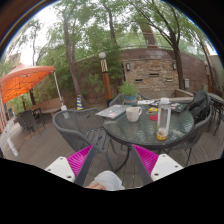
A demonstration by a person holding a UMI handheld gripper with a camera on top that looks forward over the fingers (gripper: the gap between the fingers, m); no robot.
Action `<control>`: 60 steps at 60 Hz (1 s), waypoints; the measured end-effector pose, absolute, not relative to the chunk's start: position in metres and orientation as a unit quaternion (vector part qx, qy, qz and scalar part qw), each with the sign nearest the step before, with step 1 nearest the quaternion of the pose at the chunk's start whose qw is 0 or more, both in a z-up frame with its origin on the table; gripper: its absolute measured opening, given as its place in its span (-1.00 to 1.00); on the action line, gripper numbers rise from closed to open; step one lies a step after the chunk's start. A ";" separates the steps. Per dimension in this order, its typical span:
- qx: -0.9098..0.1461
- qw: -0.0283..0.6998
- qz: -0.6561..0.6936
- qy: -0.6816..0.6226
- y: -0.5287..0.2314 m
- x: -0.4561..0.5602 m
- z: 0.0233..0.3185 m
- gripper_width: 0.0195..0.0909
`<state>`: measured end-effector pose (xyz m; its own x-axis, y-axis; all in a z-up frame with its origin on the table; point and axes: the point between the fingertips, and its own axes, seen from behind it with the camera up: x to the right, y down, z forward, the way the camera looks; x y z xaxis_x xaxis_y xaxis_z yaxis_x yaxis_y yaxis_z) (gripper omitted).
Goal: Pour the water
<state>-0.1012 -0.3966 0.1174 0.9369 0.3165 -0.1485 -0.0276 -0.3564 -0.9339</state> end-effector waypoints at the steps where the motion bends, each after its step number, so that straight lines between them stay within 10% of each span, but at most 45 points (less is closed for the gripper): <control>1: -0.808 0.562 0.153 -0.089 -0.396 -0.101 0.118 0.76; 60: -0.747 0.664 -0.021 -0.026 -0.144 0.064 0.087 0.77</control>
